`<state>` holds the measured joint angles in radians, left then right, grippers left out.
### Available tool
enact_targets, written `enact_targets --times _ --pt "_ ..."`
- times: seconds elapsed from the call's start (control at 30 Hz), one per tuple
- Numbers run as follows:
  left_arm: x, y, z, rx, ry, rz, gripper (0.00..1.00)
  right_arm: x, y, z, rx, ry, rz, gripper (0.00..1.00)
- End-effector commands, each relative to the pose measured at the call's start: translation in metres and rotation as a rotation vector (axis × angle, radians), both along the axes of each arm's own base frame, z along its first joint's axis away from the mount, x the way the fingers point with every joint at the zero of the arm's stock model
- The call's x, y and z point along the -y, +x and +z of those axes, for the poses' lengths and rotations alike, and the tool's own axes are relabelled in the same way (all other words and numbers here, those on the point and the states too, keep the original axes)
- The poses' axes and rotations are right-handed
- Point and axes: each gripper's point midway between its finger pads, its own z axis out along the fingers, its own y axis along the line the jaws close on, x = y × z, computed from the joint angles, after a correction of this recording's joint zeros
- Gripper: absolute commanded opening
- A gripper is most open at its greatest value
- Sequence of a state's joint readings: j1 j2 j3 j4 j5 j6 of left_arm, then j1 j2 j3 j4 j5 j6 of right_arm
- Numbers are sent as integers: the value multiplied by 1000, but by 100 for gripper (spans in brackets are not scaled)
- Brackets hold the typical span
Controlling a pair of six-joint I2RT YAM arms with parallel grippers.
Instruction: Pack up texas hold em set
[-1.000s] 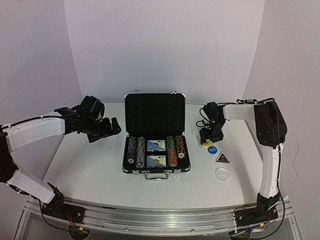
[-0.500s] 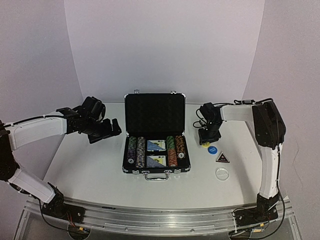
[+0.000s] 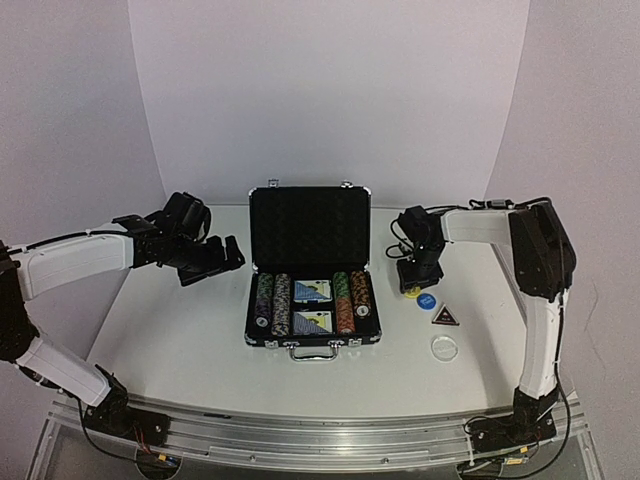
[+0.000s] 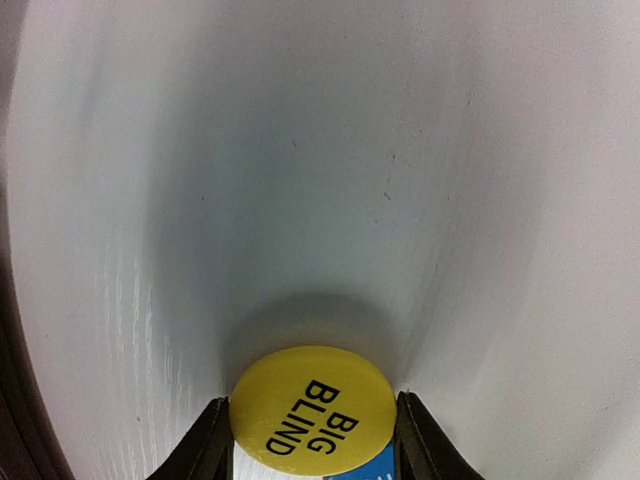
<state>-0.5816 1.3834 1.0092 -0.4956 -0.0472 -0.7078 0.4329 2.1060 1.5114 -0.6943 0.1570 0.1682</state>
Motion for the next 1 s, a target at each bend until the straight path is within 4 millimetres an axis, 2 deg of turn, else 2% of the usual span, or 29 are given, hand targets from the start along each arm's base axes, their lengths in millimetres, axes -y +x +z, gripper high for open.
enact_targets --times 0.0,0.17,0.33,0.47,0.57,0.63,0.87,0.97 --pt "4 7 13 48 -41 -1 100 -17 -12 57 68 61 24 36" --pt "4 9 12 51 -41 1 100 -43 -24 85 108 89 81 36" --pt "4 12 9 48 -45 4 100 -105 -42 99 116 148 215 36" --pt "2 14 6 43 -43 7 100 -160 -45 103 131 194 306 35" --pt "-1 14 6 47 -46 12 100 -195 -45 102 145 215 366 35" --pt "-3 14 7 48 -46 14 100 -214 -41 93 144 224 391 35" --pt "-11 9 3 44 -50 26 100 -255 -25 68 180 201 450 35" --pt "-12 7 3 40 -52 26 100 -267 -20 54 175 204 458 35"
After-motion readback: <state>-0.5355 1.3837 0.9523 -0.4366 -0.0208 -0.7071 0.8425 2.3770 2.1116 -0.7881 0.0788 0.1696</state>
